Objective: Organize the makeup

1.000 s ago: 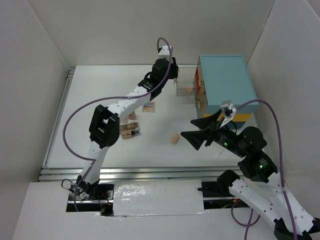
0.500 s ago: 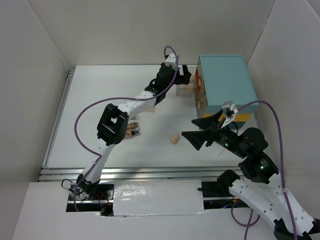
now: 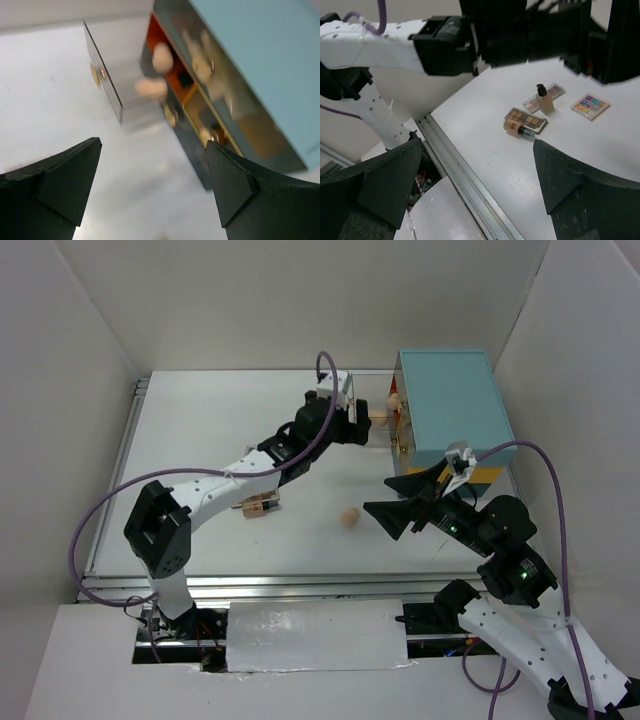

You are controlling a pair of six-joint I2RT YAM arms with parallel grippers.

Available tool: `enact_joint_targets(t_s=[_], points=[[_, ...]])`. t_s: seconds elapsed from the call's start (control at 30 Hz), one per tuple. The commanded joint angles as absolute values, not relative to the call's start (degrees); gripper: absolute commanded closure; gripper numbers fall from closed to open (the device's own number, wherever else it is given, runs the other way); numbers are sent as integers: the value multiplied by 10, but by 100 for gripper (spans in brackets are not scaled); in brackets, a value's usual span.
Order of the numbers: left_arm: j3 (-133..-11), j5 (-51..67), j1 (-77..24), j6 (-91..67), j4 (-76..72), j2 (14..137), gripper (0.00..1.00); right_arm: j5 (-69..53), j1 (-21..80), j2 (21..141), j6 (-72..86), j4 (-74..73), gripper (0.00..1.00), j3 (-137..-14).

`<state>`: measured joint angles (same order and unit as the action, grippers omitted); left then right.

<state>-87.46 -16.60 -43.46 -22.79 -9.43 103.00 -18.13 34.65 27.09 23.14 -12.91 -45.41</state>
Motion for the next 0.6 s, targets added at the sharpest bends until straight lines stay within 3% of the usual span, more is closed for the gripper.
enact_joint_targets(t_s=[0.0, 0.17, 0.4, 0.53, 0.57], points=[[-817, -201, -472, -268, 23, 1040, 1, -156, 352, 264, 238, -106, 0, -454], [-783, -178, -524, -304, 70, 1070, 1, -113, 352, 263, 241, -117, 0, -454], [-786, -231, -562, -334, 148, 1128, 3, -134, 351, 272, 237, -113, 0, -454], [-762, -210, -567, -341, 149, 1132, 12, -141, 352, 275, 238, -107, 0, -453], [-752, -195, -569, -342, 140, 1134, 19, -142, 352, 276, 238, -107, 0, -452]])
